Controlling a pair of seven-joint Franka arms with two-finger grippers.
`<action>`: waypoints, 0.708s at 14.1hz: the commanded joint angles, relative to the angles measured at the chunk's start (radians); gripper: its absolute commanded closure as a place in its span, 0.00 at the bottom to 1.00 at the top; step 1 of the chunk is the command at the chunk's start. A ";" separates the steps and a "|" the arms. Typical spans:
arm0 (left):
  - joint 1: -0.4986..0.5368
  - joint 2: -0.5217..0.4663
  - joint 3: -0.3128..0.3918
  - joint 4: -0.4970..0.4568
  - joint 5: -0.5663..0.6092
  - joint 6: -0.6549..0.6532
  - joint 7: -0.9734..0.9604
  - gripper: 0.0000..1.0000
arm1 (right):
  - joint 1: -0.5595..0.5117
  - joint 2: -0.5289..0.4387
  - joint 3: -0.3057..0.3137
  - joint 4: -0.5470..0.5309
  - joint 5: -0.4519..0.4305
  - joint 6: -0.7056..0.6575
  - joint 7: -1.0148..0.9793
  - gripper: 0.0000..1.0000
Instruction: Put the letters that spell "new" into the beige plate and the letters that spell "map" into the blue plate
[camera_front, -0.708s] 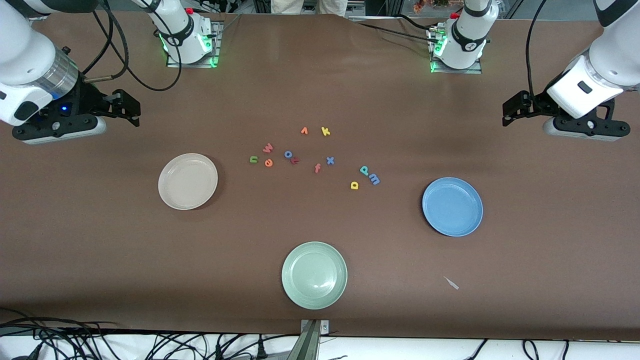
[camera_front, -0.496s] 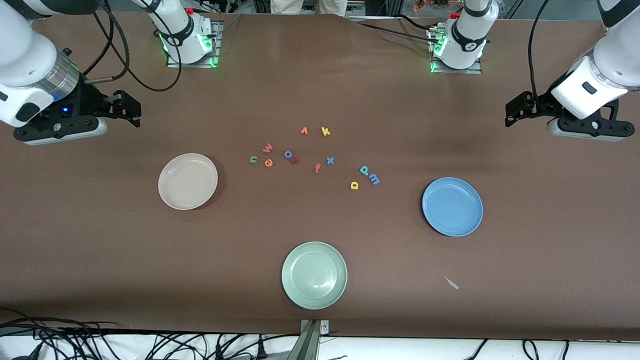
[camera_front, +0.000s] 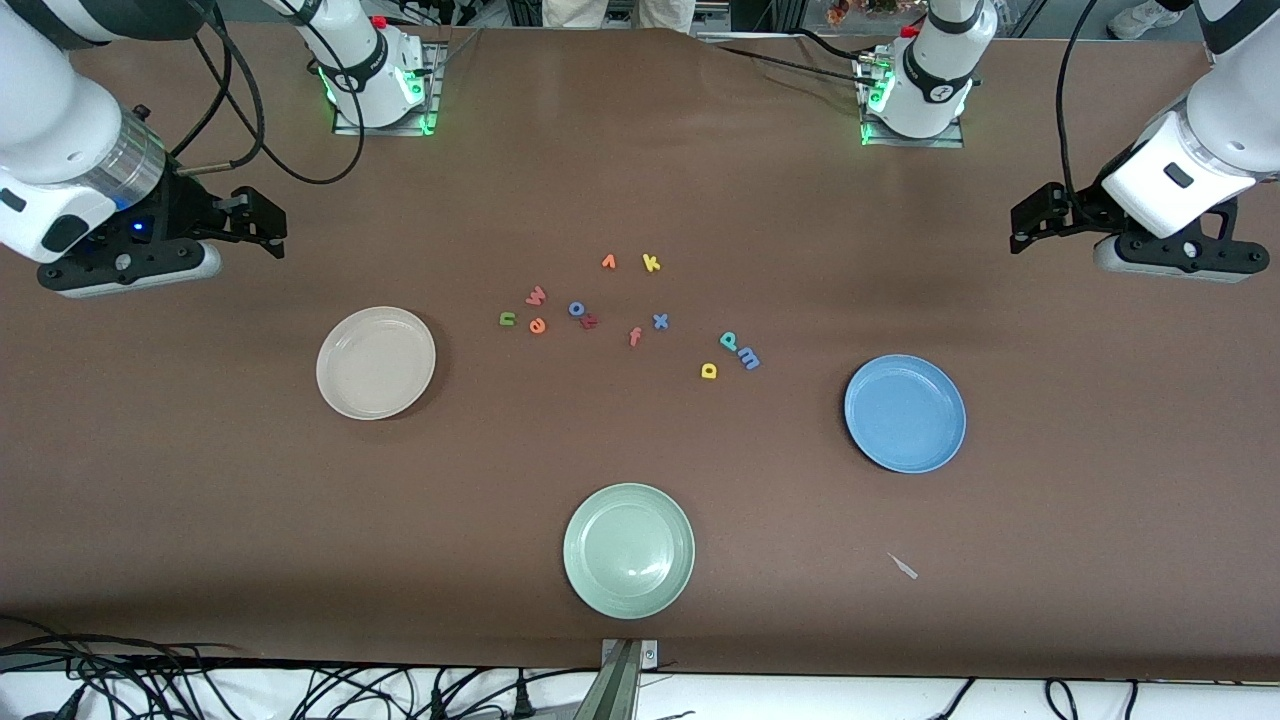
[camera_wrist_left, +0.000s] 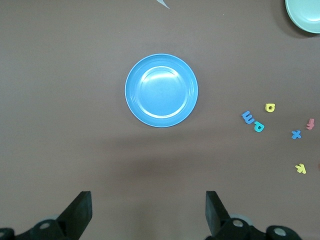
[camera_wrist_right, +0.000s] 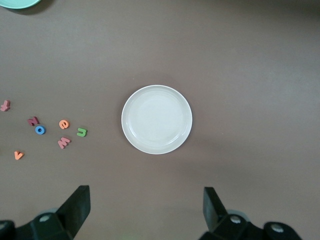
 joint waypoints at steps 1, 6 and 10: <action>0.005 -0.002 -0.006 0.017 0.037 -0.017 0.016 0.00 | 0.012 0.009 0.001 0.008 -0.004 0.001 -0.008 0.00; 0.005 -0.002 -0.005 0.016 0.037 -0.017 0.016 0.00 | 0.012 0.010 0.001 0.007 -0.004 0.008 -0.008 0.00; 0.005 -0.002 -0.006 0.016 0.037 -0.019 0.016 0.00 | 0.012 0.010 0.001 -0.001 -0.004 0.010 -0.008 0.00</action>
